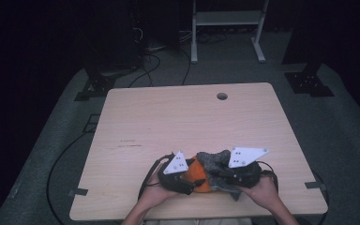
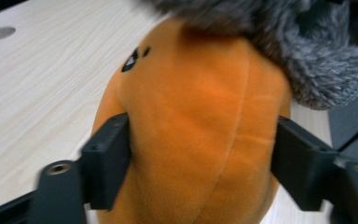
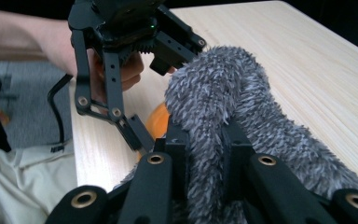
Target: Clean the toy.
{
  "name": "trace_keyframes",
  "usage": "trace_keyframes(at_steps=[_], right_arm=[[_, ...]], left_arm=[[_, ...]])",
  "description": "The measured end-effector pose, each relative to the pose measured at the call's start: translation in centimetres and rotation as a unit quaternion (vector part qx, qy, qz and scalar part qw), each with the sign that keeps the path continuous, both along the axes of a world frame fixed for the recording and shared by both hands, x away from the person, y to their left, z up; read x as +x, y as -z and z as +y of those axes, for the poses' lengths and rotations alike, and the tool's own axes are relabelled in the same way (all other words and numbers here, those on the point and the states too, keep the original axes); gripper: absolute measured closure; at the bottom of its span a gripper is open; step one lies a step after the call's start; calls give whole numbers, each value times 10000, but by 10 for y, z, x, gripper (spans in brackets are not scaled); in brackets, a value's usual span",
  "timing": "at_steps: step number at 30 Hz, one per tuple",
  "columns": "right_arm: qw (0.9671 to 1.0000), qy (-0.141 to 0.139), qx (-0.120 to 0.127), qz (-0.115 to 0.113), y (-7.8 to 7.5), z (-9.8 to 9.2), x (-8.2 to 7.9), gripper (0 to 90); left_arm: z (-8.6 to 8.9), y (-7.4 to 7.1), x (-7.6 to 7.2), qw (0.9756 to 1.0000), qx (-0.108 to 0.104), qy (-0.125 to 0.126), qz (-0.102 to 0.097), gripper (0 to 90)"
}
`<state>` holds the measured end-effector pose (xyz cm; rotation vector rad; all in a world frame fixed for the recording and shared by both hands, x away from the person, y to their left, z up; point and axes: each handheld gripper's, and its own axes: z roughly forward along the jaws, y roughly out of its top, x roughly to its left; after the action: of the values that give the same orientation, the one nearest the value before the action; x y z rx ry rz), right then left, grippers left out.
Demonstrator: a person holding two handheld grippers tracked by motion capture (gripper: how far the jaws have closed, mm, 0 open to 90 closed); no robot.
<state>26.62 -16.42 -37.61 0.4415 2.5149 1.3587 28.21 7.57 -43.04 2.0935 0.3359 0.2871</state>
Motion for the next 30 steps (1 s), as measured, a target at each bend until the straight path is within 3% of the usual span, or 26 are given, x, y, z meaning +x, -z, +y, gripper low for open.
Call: trace_keyframes(at_steps=[3, 5, 6, 8, 10, 12, 13, 14, 17, 20, 21, 23, 25, 27, 30], right_arm=[[9994, 125, 240, 234, 2, -11, 12, 764], [9984, 348, 304, 324, 6, -24, 20, 764], [9975, 486, 305, 405, 9, -31, 24, 765], [9960, 470, 415, 633, 13, -38, 25, 765], [9969, 199, 488, 592, 8, -32, 19, 764], [9968, -201, 566, 534, 1, -19, 13, 764], [9977, -234, 449, 448, -1, -13, 11, 764], [9986, -212, 301, 379, -2, -9, 11, 764], [9979, -2, 379, 521, 4, -19, 22, 766], [9963, 425, 335, 670, 13, -39, 30, 767], [9956, 447, 355, 738, 15, -42, 30, 766], [9951, 251, 563, 767, 12, -39, 25, 766], [9962, -47, 579, 649, 6, -28, 19, 765], [9971, -97, 500, 569, 3, -22, 18, 764], [9956, 62, 581, 732, 10, -30, 27, 765]], left_arm=[[4, -1, 0, 10000, 7, 71, -40, 355], [4, 0, 0, 9999, 2, 109, -54, 353], [4, 0, -1, 9999, -8, 133, -77, 340], [-1, 1, -1, 9999, -15, 142, -33, 230], [-4, 3, -1, 9999, -29, 158, -58, 182], [-5, 2, -3, 9996, 49, 214, -153, 233], [-6, 2, -5, 9994, 107, 225, -246, 273], [-4, 1, -7, 9991, 158, 228, -331, 307], [0, 0, -6, 9990, 140, 246, -340, 364], [2, 1, -6, 9990, 95, 306, -324, 363], [1, 2, -6, 9990, 65, 319, -301, 347], [-3, 3, -4, 9994, 78, 256, -214, 228], [-5, 3, -2, 9997, 45, 209, -136, 171], [-2, 2, -2, 9996, 65, 220, -156, 202], [4, -1, -3, 9995, 31, 168, -265, 347]])
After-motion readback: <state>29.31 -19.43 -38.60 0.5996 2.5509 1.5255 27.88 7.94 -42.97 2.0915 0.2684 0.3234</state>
